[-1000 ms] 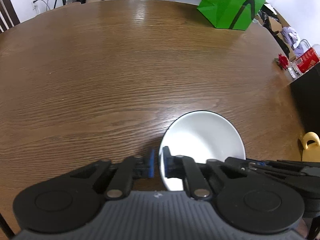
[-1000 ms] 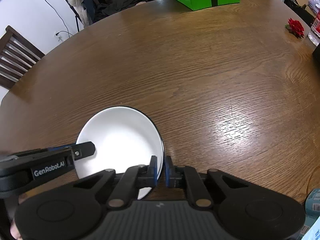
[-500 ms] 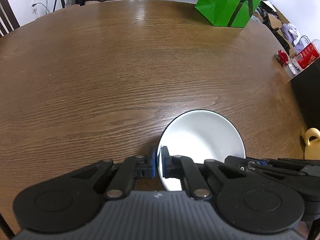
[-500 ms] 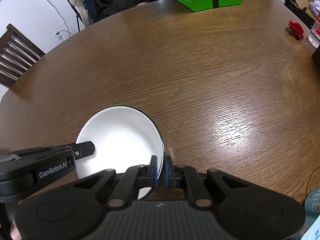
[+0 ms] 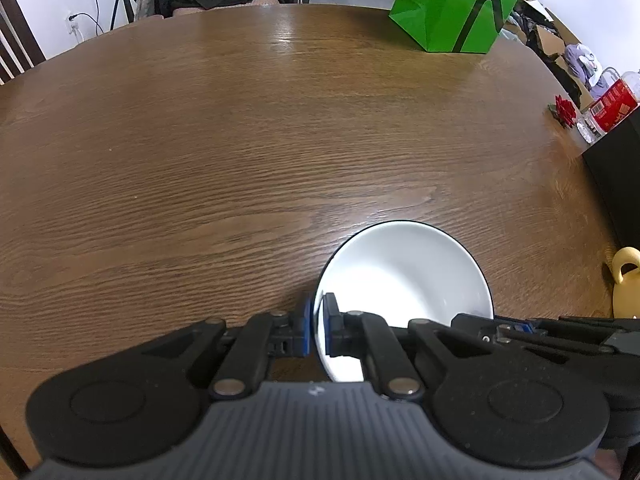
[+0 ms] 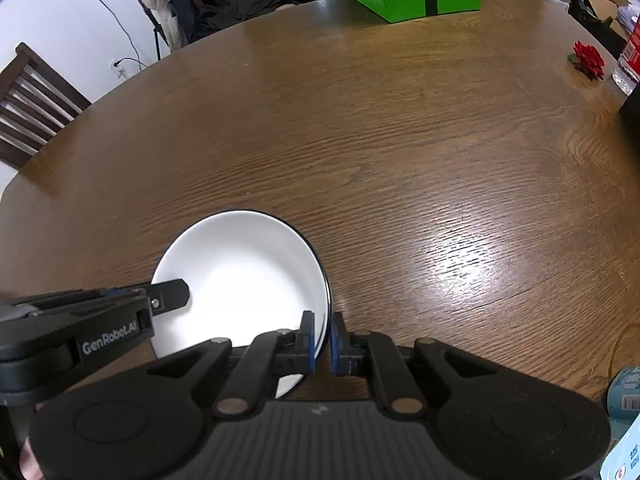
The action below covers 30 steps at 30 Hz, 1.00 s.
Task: Organize plates and bowls
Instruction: 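Lift the second white bowl off the table with both grippers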
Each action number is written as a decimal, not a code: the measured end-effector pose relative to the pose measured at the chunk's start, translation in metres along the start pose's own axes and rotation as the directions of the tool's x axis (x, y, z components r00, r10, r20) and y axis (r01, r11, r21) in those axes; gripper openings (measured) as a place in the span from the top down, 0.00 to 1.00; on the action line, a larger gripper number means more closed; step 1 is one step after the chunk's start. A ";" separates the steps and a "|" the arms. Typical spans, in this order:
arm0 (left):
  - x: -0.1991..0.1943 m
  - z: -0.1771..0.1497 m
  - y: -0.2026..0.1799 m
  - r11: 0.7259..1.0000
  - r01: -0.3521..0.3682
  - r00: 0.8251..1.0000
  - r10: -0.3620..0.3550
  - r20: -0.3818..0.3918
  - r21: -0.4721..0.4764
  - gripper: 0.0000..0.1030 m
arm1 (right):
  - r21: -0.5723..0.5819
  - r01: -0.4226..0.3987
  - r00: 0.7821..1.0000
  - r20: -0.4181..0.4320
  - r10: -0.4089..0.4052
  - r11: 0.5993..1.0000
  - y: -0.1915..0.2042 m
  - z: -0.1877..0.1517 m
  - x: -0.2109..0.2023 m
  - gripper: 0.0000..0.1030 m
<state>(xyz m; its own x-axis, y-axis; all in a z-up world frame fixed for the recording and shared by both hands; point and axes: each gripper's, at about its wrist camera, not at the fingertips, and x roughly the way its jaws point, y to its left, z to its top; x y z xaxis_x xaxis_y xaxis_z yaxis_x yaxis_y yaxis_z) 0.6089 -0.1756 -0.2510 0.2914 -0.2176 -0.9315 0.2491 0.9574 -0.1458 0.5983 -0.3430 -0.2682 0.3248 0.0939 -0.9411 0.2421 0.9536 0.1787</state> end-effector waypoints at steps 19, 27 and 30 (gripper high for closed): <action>-0.040 -0.022 0.003 1.000 -0.020 0.999 0.021 0.044 -0.018 0.93 | -0.037 -0.023 0.999 0.032 0.024 0.999 0.010 -0.018 -0.031 0.93; -0.057 -0.036 0.005 0.999 -0.023 0.998 0.025 0.057 -0.033 0.93 | -0.054 -0.031 0.998 0.044 0.034 0.998 0.015 -0.027 -0.045 0.93; -0.062 -0.042 0.005 0.999 -0.028 0.998 0.030 0.064 -0.035 0.93 | -0.062 -0.034 0.998 0.047 0.037 0.998 0.016 -0.030 -0.049 0.93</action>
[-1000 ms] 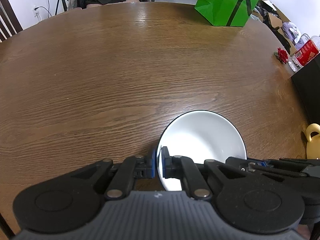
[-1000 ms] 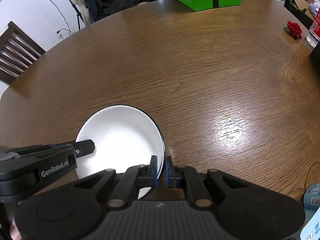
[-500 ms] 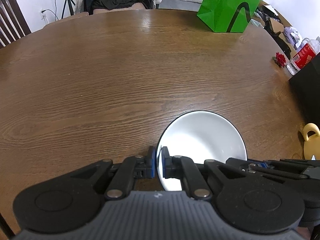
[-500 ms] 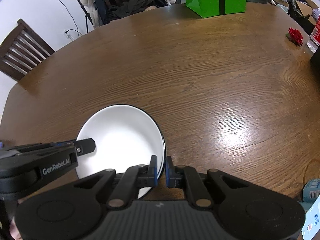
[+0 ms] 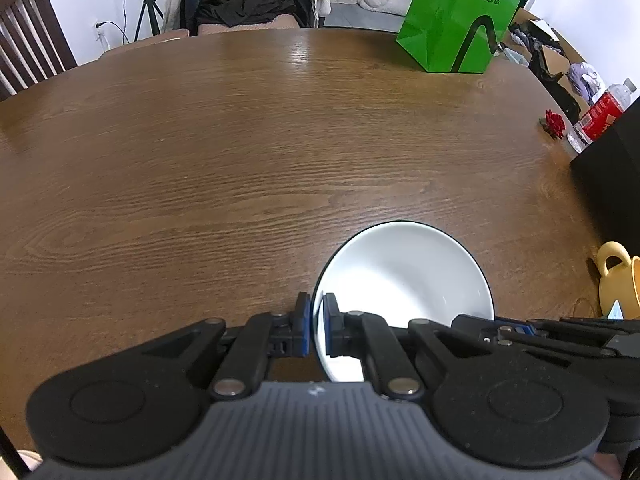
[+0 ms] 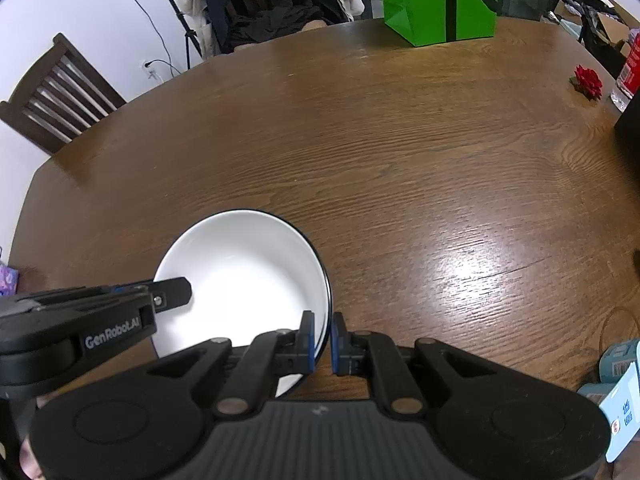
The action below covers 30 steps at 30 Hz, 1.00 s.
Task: Organize plates and bowls
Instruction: 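Lift the second white bowl off the table with both grippers, then carry the second white bowl toward the nested blue and white bowls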
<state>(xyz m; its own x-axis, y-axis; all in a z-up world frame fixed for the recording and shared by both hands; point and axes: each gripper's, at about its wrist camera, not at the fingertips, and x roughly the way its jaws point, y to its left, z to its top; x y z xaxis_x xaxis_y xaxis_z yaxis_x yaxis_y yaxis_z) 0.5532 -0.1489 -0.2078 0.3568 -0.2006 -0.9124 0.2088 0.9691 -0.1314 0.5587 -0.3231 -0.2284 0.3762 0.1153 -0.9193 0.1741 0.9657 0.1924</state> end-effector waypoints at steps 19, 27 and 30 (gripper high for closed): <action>-0.041 -0.041 0.008 0.999 -0.038 0.999 0.039 0.027 -0.033 0.93 | -0.053 -0.027 1.000 0.010 0.027 0.998 0.018 -0.035 -0.028 0.93; -0.059 -0.064 0.012 0.998 -0.045 0.998 0.047 0.043 -0.047 0.93 | -0.075 -0.034 0.999 0.019 0.036 0.997 0.025 -0.054 -0.043 0.93; -0.065 -0.072 0.014 0.997 -0.049 0.998 0.051 0.047 -0.052 0.93 | -0.084 -0.037 0.999 0.021 0.039 0.996 0.028 -0.062 -0.049 0.93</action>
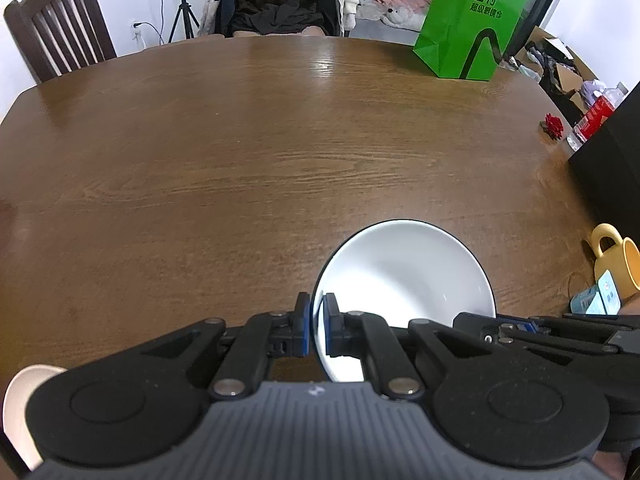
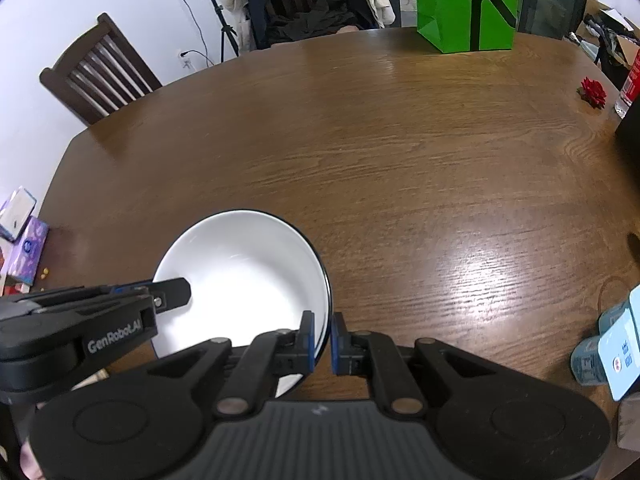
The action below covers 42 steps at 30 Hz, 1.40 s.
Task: Organize plates and bowls
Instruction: 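Carry the second white bowl toward the nested blue and white bowls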
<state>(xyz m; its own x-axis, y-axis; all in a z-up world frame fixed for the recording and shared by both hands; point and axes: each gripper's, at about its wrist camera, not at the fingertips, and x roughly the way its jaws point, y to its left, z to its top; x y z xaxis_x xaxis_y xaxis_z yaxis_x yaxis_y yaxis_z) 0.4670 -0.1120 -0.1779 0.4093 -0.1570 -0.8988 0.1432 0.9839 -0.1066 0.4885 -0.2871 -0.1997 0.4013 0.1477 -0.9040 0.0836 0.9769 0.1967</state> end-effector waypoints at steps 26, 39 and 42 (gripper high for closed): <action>-0.052 -0.066 0.013 0.998 -0.034 0.999 0.035 0.030 -0.045 0.93 | -0.073 -0.020 1.000 0.008 0.021 0.997 0.027 -0.065 -0.037 0.93; -0.065 -0.091 0.011 0.998 -0.043 0.998 0.045 0.033 -0.050 0.93 | -0.090 -0.023 1.000 0.001 0.023 0.996 0.029 -0.094 -0.045 0.93; -0.068 -0.095 0.011 0.998 -0.044 0.998 0.046 0.037 -0.051 0.93 | -0.092 -0.025 1.000 0.001 0.025 0.995 0.030 -0.098 -0.048 0.93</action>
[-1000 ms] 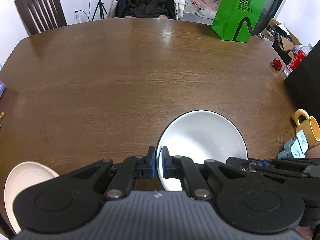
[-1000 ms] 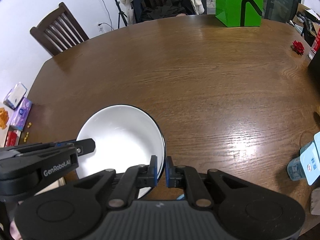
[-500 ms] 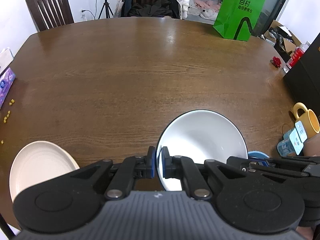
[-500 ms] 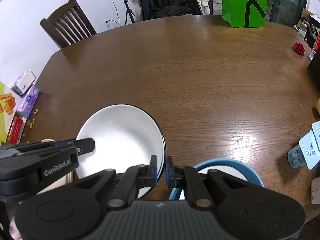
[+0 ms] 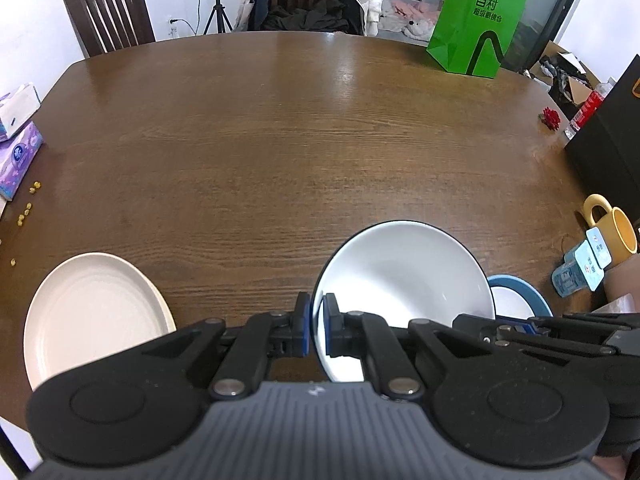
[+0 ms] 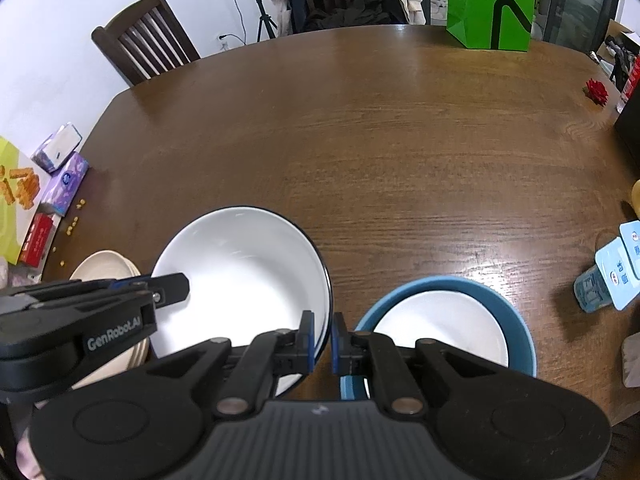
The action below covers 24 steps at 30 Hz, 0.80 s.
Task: Organize plates and bowls
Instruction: 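Carry the second white bowl toward the nested blue and white bowls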
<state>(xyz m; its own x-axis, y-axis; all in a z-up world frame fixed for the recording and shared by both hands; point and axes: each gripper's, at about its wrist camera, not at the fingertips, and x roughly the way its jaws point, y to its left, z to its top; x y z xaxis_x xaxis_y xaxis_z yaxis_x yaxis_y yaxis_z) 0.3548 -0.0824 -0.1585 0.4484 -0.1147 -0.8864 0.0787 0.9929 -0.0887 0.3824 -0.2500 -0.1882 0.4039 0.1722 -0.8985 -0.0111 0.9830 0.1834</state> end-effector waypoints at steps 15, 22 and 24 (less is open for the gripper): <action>-0.010 -0.014 -0.013 1.000 0.003 1.000 -0.003 0.012 0.016 0.93 | 0.004 0.005 1.000 0.014 -0.005 1.000 -0.009 -0.023 -0.018 0.93; -0.013 -0.017 -0.023 0.999 0.011 1.000 -0.012 0.017 0.031 0.93 | 0.016 0.013 1.000 0.020 -0.013 1.000 -0.016 -0.028 -0.024 0.93; -0.013 -0.017 -0.026 0.999 0.015 1.000 -0.015 0.017 0.035 0.93 | 0.020 0.015 1.000 0.022 -0.016 1.000 -0.019 -0.029 -0.025 0.93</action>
<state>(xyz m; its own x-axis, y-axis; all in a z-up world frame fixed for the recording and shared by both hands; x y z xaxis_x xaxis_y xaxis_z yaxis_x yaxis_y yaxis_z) 0.3313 -0.1059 -0.1523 0.4624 -0.1303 -0.8771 0.1166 0.9895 -0.0856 0.3461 -0.2707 -0.1805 0.4242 0.1552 -0.8922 0.0133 0.9840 0.1775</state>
